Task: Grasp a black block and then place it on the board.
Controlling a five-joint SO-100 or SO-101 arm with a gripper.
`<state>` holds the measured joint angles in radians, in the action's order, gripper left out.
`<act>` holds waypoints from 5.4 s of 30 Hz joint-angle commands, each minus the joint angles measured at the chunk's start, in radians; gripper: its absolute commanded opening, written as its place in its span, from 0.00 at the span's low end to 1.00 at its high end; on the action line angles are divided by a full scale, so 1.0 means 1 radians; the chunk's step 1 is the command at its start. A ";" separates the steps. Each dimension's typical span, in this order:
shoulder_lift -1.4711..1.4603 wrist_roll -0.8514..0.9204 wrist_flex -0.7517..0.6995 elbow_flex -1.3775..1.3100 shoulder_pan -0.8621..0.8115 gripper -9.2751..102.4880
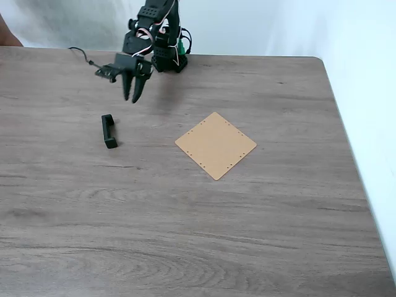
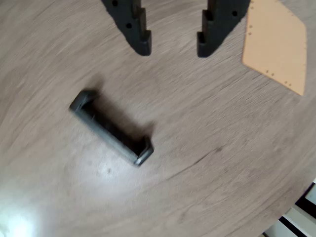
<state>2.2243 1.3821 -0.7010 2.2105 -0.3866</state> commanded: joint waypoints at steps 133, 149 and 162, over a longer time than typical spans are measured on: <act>-0.426 -0.341 -0.284 -0.522 0.396 0.09; -0.482 -0.699 -0.176 -0.525 0.667 0.09; -0.692 -0.765 -0.126 -0.653 0.704 0.09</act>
<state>1.5294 0.6121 -0.8437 1.6322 0.2807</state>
